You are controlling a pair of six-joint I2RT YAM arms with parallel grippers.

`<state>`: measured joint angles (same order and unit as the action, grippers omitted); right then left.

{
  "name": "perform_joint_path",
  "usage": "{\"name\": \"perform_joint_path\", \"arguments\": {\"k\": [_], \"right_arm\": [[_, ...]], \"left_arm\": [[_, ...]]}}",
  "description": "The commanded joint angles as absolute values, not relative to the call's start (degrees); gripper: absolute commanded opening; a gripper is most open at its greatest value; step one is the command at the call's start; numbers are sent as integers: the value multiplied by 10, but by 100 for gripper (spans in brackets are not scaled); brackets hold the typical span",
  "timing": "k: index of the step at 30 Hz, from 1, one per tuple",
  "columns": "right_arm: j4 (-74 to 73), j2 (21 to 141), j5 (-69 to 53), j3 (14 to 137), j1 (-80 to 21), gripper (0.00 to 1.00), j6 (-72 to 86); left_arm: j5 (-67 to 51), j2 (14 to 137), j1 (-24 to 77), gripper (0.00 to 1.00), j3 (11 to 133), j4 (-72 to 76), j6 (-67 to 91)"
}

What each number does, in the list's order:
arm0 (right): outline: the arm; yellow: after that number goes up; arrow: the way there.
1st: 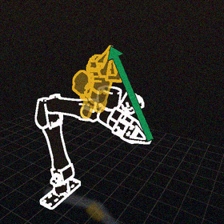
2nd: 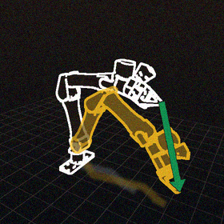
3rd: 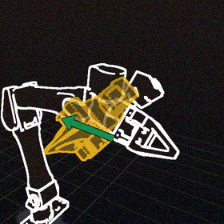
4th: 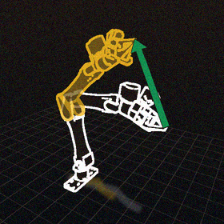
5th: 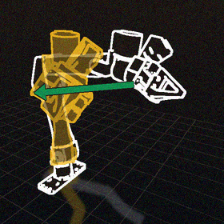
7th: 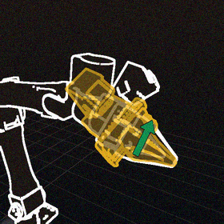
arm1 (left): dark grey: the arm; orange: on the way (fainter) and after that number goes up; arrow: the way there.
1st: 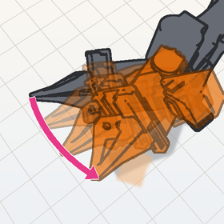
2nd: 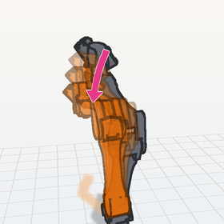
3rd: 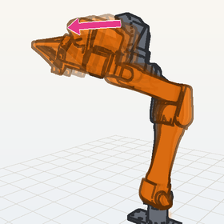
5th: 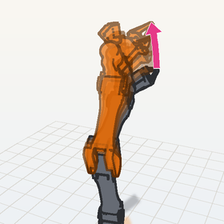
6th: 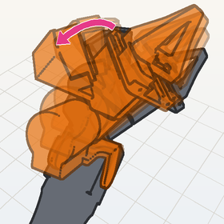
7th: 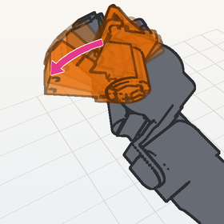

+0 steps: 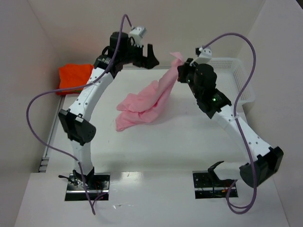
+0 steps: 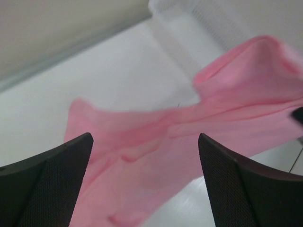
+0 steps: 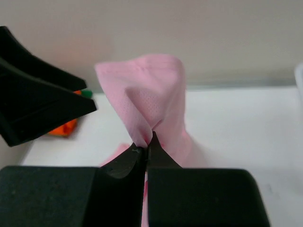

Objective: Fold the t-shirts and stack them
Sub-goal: Flatten out the tshirt

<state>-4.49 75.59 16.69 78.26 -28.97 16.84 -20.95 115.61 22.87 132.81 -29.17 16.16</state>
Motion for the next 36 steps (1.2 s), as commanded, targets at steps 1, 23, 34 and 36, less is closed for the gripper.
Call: {"name": "perform_joint_path", "arguments": {"k": [1, 23, 34, 36], "right_arm": [[-107, 685, 181, 710, -278, 0, 176], [-156, 592, 159, 576, -253, 0, 249], [-156, 592, 159, 576, -253, 0, 249], [-156, 592, 159, 576, -253, 0, 249]], "left_arm": [[-157, 1096, 216, 100, 1140, -237, 110], [-72, 1245, 199, 95, 996, -166, 117], [-44, 1291, 199, 64, 1035, -166, 152], [-44, 1291, 199, 50, 1035, -166, 164]]}}
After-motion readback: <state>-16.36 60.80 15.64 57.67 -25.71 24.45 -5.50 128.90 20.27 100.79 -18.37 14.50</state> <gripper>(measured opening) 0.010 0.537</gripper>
